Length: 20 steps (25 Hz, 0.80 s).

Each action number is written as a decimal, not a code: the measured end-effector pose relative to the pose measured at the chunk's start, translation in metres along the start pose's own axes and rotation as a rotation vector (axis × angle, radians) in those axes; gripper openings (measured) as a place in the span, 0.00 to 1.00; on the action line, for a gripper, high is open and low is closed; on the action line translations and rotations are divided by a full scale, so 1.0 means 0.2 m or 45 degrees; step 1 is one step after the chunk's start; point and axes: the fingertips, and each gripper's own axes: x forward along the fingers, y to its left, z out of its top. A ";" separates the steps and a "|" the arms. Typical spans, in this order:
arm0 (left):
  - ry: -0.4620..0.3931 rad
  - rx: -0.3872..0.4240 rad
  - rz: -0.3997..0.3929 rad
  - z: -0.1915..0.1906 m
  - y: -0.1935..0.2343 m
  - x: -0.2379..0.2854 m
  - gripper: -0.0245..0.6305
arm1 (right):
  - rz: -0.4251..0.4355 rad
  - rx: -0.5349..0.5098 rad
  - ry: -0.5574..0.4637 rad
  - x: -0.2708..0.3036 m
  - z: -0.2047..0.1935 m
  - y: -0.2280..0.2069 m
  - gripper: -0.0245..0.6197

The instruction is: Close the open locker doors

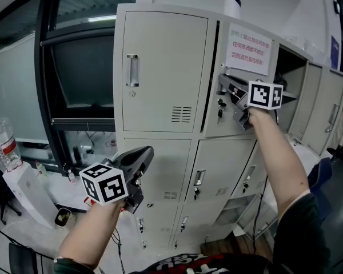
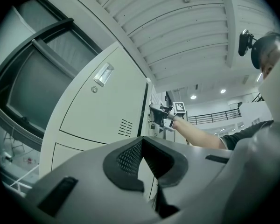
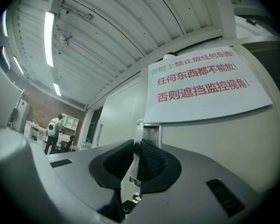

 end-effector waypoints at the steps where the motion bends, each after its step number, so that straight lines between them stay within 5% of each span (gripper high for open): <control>1: 0.001 -0.001 0.000 0.00 0.01 -0.01 0.04 | -0.008 0.001 0.000 0.01 0.00 0.00 0.14; 20: 0.008 -0.018 0.035 -0.03 0.11 -0.09 0.04 | -0.134 0.016 0.013 0.14 -0.04 -0.12 0.13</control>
